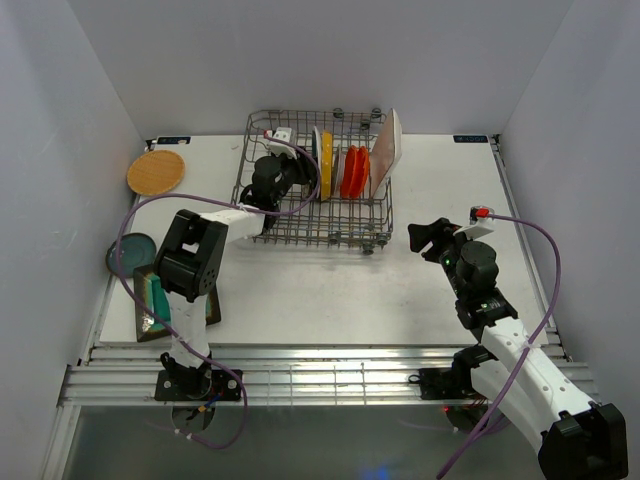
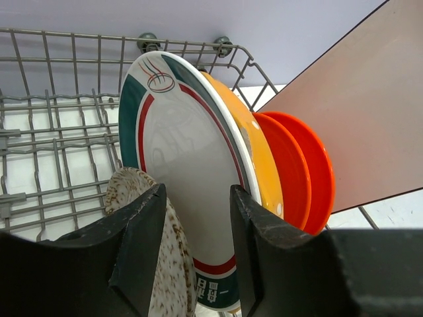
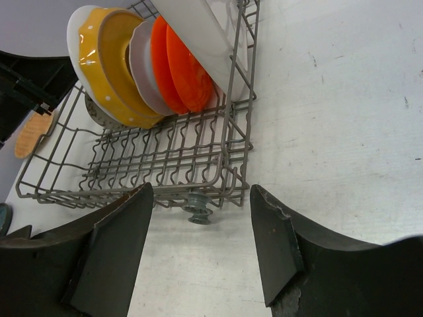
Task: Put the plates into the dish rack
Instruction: Insert the plate into the dish rack.
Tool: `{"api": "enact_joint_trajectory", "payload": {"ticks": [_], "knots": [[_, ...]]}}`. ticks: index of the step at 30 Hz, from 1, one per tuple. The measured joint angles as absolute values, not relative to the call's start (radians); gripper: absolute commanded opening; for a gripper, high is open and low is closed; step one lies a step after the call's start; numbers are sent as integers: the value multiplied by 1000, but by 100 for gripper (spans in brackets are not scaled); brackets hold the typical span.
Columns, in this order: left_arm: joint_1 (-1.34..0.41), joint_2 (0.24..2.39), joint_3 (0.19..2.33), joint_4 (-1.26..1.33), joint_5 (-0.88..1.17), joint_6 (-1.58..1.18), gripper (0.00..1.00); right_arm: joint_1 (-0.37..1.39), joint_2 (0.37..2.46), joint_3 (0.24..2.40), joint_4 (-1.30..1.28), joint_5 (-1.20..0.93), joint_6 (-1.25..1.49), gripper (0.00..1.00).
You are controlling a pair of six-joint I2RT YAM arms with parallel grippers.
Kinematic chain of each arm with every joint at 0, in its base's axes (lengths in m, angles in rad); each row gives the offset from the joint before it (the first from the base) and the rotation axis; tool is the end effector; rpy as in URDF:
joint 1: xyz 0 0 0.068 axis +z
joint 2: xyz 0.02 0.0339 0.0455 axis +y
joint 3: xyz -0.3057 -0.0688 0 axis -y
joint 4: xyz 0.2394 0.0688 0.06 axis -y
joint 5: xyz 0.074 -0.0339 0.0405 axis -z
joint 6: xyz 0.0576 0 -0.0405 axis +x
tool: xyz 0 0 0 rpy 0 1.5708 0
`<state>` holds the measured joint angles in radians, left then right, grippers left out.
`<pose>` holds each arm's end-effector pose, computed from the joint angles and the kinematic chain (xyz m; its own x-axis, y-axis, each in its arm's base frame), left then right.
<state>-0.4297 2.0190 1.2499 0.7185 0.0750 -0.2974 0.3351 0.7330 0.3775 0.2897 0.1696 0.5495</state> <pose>0.4505 -0.2112 0.2590 -0.1856 -0.2364 -0.9538 0.4488 0.8431 -0.2963 0.1624 0.0463 0.2824 -0.1392 0.4966 -0.8567 -0.1084 0.8523 0.5117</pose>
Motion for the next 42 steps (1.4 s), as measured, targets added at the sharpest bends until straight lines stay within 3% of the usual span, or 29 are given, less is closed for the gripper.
{"api": "enact_joint_trajectory", "payload": {"ticks": [8, 11, 13, 27, 42], "knots": [[-430, 2000, 1241, 718, 59, -297, 57, 335, 733, 377, 290, 169, 549, 66], [-430, 1984, 1229, 712, 36, -295, 68, 335, 737, 377, 290, 169, 549, 67], [-430, 1969, 1220, 704, 8, -297, 71, 335, 742, 377, 290, 169, 549, 67], [-426, 1841, 1218, 567, -168, -259, 79, 335, 744, 377, 289, 154, 549, 67], [-215, 1697, 1131, 339, -392, -334, 89, 335, 744, 377, 289, 150, 549, 67]]}}
